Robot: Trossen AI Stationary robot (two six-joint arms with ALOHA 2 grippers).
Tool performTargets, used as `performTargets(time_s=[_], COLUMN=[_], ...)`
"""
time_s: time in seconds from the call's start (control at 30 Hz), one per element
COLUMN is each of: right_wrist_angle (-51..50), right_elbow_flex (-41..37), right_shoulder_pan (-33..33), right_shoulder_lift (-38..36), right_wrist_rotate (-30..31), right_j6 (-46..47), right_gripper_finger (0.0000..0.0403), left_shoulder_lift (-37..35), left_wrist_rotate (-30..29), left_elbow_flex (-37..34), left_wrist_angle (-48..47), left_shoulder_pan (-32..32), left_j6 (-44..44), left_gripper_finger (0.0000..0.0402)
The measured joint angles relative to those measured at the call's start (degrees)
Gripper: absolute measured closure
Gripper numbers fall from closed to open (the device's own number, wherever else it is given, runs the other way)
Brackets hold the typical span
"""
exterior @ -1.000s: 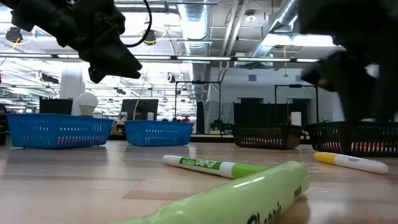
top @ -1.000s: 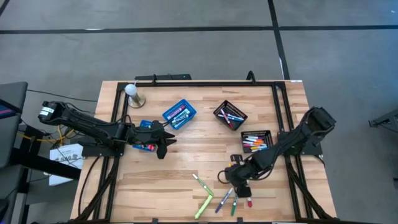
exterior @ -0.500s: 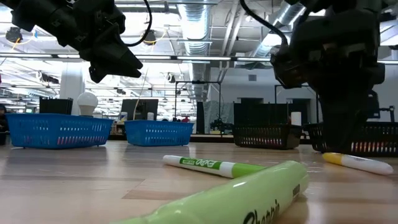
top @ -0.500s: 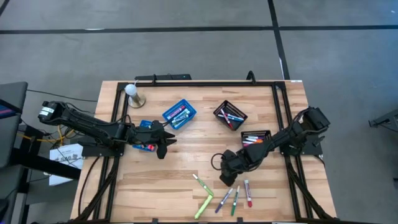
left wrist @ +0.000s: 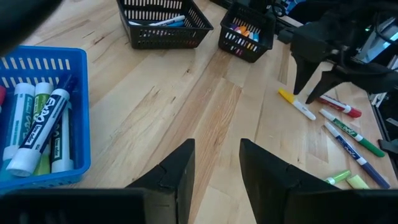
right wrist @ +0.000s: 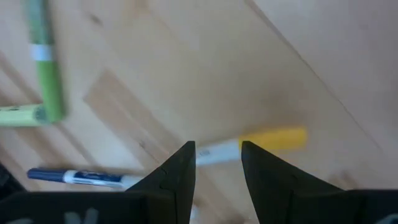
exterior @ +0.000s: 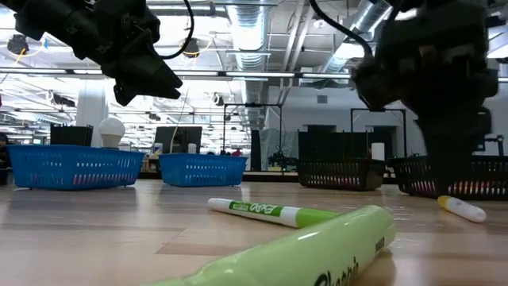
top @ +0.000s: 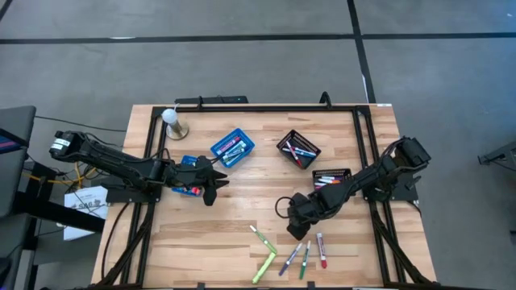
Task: Pick & Place Markers
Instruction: Put the yellow highlighter pen into the left blue bin
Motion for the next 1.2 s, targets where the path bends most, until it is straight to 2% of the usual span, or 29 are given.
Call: performTargets(time_s=[0.2, 0.4, 0.87, 0.97, 1.2], right_wrist_angle=[-6.0, -3.5, -4.9, -3.8, -2.8], right_elbow_flex=[-0.1, -0.2, -0.1, 0.2, 0.6], right_shoulder_pan=[1.7, 0.7, -0.6, -0.7, -2.8], right_shoulder_lift=[0.8, 1.0, 2.4, 4.7, 6.8], right_wrist_rotate=[-1.6, 1.6, 1.8, 0.5, -0.3], right_j6=[10.4, 10.5, 12.0, 10.5, -0.2], right_gripper_finger=[0.0281, 0.0281, 0.0281, 0.0281, 0.0286], left_shoulder_lift=[0.0, 0.0, 0.0, 0.0, 0.0], left_wrist_rotate=[0.0, 0.0, 0.0, 0.0, 0.0], left_elbow_flex=[0.0, 0.0, 0.0, 0.0, 0.0], left_wrist_angle=[0.0, 0.0, 0.0, 0.0, 0.0], left_shoulder_pan=[0.0, 0.0, 0.0, 0.0, 0.0], left_j6=[0.0, 0.0, 0.0, 0.0, 0.0], left_gripper_finger=[0.028, 0.028, 0.028, 0.028, 0.028])
